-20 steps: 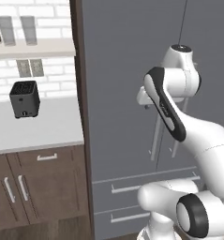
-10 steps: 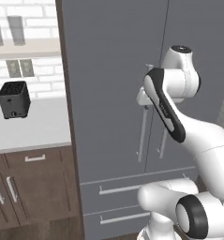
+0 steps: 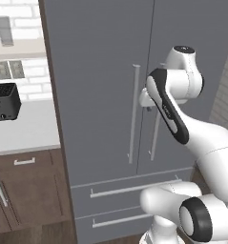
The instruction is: Take the strawberry from the fridge and place it on top of the pancake, located on the dining counter.
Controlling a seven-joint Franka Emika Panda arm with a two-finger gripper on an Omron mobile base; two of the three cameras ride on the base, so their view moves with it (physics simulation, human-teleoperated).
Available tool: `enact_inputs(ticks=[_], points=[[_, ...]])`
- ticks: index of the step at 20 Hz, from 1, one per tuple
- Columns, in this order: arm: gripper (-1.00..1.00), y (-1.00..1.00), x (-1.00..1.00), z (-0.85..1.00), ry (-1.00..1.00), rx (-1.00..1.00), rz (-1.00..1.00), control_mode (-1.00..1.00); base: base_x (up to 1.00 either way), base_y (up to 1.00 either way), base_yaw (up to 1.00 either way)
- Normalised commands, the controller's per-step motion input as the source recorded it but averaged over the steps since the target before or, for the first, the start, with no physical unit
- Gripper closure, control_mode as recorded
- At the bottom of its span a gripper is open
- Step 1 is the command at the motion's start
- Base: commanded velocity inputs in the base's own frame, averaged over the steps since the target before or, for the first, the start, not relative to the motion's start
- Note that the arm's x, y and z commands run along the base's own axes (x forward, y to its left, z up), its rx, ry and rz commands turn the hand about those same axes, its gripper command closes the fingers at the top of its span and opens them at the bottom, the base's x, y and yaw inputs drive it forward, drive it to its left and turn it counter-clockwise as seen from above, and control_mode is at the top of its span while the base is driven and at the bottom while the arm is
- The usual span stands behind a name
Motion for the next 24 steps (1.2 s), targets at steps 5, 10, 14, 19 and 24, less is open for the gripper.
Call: enact_inputs(ticks=[5,10,14,19,24], points=[[-1.00,0.00,0.00,0.00,0.00,0.00,0.00,1.00,-0.17,-0.10,-0.05],[-1.00,0.00,0.00,0.00,0.00,0.00,0.00,1.00,-0.03,0.00,0.00],[-1.00,-0.21,-0.01,0.00,-0.26,0.02,0.00,-1.00,0.00,0.00,0.00],[-1.00,-0.23,0.40,0.03,-0.65,0.00,-0.05,-1.00,0.00,0.00,0.00],[-1.00,-0.55,0.70,-0.09,-0.26,0.02,-0.01,-1.00,0.00,0.00,0.00]])
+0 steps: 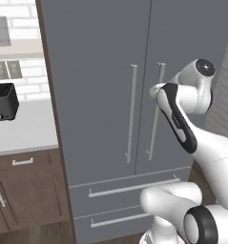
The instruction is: Take the strawberry from the fridge and place it on top of the pancake, located on the dining counter.
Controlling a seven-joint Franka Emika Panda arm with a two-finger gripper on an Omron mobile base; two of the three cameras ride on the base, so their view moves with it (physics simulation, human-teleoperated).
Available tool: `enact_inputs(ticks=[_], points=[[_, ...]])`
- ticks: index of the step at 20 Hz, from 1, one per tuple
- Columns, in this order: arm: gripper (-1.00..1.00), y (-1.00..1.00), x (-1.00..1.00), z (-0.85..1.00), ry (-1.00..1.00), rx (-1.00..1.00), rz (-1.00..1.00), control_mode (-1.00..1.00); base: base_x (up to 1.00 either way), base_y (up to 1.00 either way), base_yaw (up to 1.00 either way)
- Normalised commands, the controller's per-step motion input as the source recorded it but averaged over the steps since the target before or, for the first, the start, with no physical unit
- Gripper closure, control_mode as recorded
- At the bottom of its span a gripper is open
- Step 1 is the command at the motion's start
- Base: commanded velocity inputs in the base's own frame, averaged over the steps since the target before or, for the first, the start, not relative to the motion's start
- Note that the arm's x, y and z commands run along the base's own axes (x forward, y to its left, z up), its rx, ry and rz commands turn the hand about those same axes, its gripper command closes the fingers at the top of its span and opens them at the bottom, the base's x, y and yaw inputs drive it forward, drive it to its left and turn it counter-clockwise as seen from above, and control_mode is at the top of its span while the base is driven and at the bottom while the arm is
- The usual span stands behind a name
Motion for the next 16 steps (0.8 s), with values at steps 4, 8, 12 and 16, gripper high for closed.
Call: enact_inputs(ticks=[4,8,12,16], points=[[-1.00,-0.08,0.57,-0.03,0.00,0.00,0.00,-1.00,0.00,0.00,0.00],[-1.00,0.04,0.86,0.00,0.00,0.00,-0.01,-1.00,0.00,0.00,0.00],[-1.00,0.02,0.79,0.00,0.00,0.00,0.00,-1.00,0.00,0.00,0.00],[-1.00,-0.13,0.49,-0.04,0.00,0.00,0.00,-1.00,0.00,0.00,0.00]])
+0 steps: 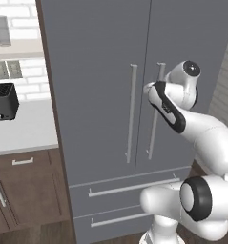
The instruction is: Take the strawberry from the fridge and place it on top of the pancake, located on the dining counter.
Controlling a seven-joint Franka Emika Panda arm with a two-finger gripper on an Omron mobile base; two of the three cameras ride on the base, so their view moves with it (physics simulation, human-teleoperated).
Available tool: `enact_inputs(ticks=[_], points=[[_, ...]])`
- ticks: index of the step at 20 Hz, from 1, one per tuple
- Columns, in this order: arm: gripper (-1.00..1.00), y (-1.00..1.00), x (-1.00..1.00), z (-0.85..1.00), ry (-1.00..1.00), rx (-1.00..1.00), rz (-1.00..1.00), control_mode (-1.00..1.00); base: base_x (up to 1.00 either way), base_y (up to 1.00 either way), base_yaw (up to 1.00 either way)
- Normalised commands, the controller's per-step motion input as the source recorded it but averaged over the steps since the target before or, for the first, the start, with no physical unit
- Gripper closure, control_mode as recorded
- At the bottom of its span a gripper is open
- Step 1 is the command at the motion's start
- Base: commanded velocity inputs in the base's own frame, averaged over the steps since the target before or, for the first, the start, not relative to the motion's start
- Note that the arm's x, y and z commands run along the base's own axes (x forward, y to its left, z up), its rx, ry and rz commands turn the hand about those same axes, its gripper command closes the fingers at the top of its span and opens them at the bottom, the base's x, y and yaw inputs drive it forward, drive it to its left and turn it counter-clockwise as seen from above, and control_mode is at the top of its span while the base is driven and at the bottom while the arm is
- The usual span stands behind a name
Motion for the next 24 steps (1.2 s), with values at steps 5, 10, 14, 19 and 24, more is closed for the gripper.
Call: enact_inputs(ticks=[5,10,14,19,24], points=[[-1.00,-0.08,0.34,-0.04,-0.11,0.00,0.00,-1.00,0.00,0.00,0.00],[-1.00,0.00,0.00,0.00,-0.44,0.00,0.00,-1.00,0.00,0.00,0.00],[-1.00,0.01,0.14,0.00,-0.29,0.00,0.00,-1.00,0.00,0.00,0.00],[-1.00,-0.04,0.48,0.00,-0.01,0.00,0.00,-1.00,0.00,0.00,0.00],[-1.00,-0.01,0.23,0.00,0.00,0.00,0.00,-1.00,0.00,0.00,0.00]])
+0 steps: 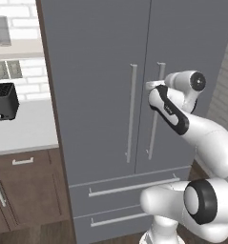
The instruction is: Take the strawberry from the fridge and place it on top of the pancake, located on the dining counter.
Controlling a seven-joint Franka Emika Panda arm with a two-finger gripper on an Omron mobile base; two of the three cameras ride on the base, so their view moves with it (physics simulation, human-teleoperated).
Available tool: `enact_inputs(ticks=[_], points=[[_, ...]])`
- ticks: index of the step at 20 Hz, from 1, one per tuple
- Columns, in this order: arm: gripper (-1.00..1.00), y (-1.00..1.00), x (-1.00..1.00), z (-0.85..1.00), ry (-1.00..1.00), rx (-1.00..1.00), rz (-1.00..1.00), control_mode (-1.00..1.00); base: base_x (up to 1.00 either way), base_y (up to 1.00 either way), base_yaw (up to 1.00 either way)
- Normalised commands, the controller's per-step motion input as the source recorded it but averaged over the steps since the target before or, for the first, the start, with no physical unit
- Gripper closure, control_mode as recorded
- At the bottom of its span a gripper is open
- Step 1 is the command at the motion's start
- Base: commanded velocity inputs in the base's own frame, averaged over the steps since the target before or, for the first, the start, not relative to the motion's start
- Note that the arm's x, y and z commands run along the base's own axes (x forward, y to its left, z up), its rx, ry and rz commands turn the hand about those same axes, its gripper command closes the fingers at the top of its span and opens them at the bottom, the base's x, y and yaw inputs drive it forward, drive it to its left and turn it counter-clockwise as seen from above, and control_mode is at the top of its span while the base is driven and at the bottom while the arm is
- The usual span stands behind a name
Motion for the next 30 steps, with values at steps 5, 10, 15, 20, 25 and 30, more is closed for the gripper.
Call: enact_inputs(ticks=[5,10,15,20,25,30], points=[[1.00,0.00,0.04,0.00,0.00,0.00,0.00,-1.00,0.00,0.00,0.00],[1.00,-0.21,-0.29,0.00,0.00,0.00,-0.02,-1.00,0.00,0.00,0.00],[1.00,-0.54,-0.58,0.00,0.01,0.02,-0.04,-1.00,0.00,0.00,0.00],[1.00,-0.88,-0.75,0.00,0.15,0.02,-0.12,-1.00,0.00,0.00,0.00],[1.00,-1.00,-0.83,-0.13,0.22,0.00,-0.17,-1.00,0.00,0.00,0.00],[1.00,-1.00,-0.76,-0.12,0.12,0.04,-0.12,-1.00,0.00,0.00,0.00]])
